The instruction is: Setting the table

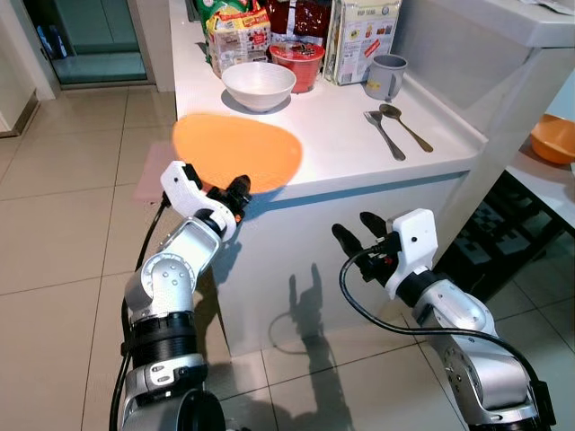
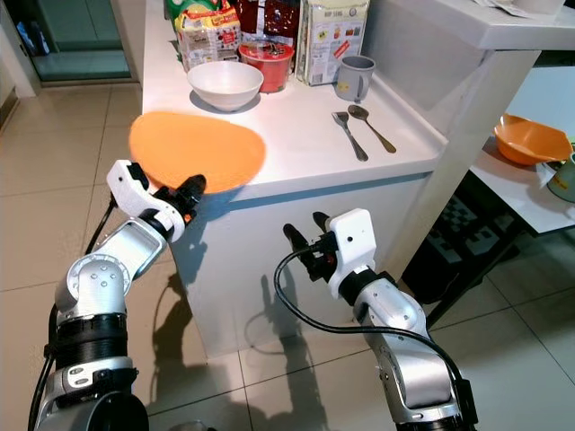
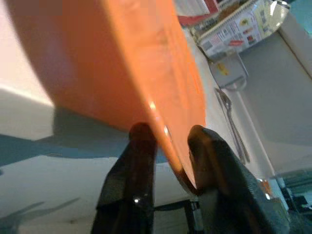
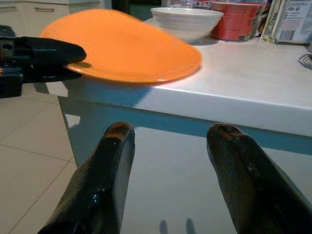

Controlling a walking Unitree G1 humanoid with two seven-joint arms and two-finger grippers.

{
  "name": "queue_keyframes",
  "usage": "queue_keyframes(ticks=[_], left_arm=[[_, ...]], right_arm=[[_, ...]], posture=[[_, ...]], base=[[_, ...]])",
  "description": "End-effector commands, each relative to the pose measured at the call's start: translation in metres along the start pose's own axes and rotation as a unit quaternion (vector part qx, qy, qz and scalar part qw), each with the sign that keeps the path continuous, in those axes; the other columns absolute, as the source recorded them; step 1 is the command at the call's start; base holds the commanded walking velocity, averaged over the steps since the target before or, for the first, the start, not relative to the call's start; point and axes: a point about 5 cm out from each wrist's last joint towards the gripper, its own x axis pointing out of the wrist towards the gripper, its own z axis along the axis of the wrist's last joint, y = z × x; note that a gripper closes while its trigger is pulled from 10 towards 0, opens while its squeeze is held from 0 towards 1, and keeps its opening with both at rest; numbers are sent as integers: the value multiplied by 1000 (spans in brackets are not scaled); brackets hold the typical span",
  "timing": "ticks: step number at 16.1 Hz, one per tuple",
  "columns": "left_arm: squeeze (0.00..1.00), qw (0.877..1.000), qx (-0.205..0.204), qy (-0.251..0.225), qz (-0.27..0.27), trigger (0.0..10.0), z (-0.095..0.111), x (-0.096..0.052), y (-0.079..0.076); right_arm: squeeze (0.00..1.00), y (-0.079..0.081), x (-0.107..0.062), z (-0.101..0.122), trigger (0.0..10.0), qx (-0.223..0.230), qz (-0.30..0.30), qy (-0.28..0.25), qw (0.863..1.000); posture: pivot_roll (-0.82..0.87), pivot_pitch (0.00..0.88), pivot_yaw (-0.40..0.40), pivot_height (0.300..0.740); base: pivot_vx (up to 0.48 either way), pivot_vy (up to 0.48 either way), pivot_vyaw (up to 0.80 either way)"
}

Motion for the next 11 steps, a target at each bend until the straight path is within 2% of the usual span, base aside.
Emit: queue_keyframes(ticks=[1,5,6,8,9,11], left_arm=[[0,999,13,-7,-34,0,4,-1,-14],[0,997,40,-33,-58,0,12,-11,-24],[0,995,59,-54,-62,0,19,-18,-27],[0,991,68,-90,-67,0,29,-25,-29],[0,982,106,-130,-83,0,42,-39,-32],[0,963,192,-156,-111,0,47,-60,-37]], right_arm=[[0,-4,-1,2,10000,1,-7,-8,1000],[0,-6,-1,7,10000,3,-20,-24,1000],[0,-9,-1,12,10000,4,-35,-40,999],[0,-13,-1,19,10000,5,-60,-63,996],[0,-19,-2,29,10000,27,-99,-98,990],[0,-23,-5,33,10000,36,-130,-115,984]], posture=[[22,0,-24,740],[20,0,-10,740],[22,0,-8,740],[19,0,-1,740],[19,0,3,740],[31,0,-6,740]], base=[[0,0,0],[0,0,0],[0,0,0],[0,0,0],[0,0,0],[0,0,0]])
